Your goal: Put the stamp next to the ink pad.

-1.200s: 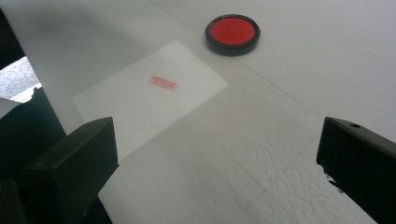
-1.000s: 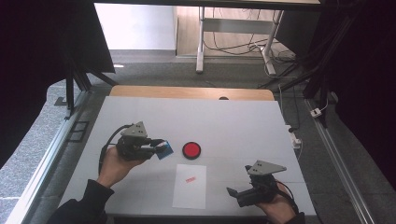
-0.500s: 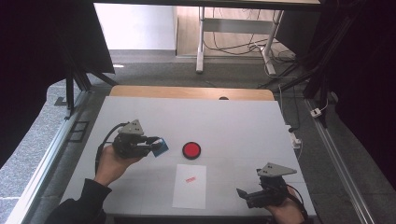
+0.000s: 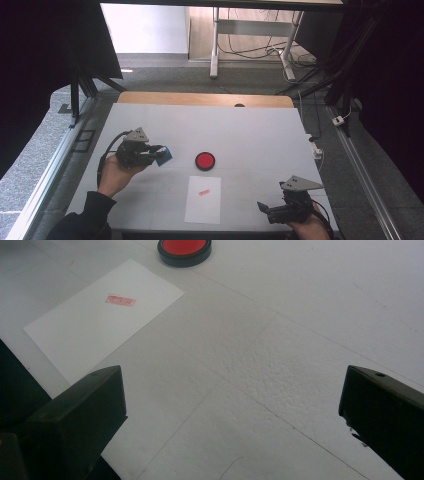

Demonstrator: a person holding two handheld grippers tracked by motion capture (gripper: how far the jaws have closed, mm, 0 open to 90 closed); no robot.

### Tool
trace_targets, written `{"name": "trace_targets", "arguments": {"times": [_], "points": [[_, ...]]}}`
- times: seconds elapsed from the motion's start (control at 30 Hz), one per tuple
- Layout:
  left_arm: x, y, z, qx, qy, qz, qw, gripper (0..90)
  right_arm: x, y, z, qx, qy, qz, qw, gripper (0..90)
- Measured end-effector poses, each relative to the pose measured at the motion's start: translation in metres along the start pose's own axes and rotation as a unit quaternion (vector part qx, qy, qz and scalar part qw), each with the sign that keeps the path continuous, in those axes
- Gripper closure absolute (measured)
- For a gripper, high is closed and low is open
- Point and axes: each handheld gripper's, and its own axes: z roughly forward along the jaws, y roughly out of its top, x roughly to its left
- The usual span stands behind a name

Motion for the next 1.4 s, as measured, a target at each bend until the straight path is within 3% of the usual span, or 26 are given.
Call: {"name": "trace_targets", "arguments": {"times": [0.27,0.53,0.87,1.07,1.4], "points": [[0.018,-0.012,0.004,0.007,0.019,-0.039,0.999,70.1,0.001,0.0,0.001,0.0,0.0,-0.003,1.0,0.0],[0.025,-0.019,0.008,0.009,0.035,-0.055,0.9978,70.0,0.001,0.0,0.001,0.003,-0.001,-0.001,1.0,0.0],[0.029,-0.025,0.021,0.029,0.052,-0.052,0.9969,70.0,0.001,0.0,0.002,0.008,-0.001,-0.004,1.0,0.0],[0.027,-0.027,0.029,0.04,0.06,-0.037,0.9967,70.0,0.001,0.001,0.002,0.01,0.0,-0.006,0.9999,0.0],[0.023,-0.029,0.042,0.061,0.056,-0.025,0.9962,69.9,0.001,0.001,0.003,0.012,0.002,-0.009,0.9999,0.0]]}}
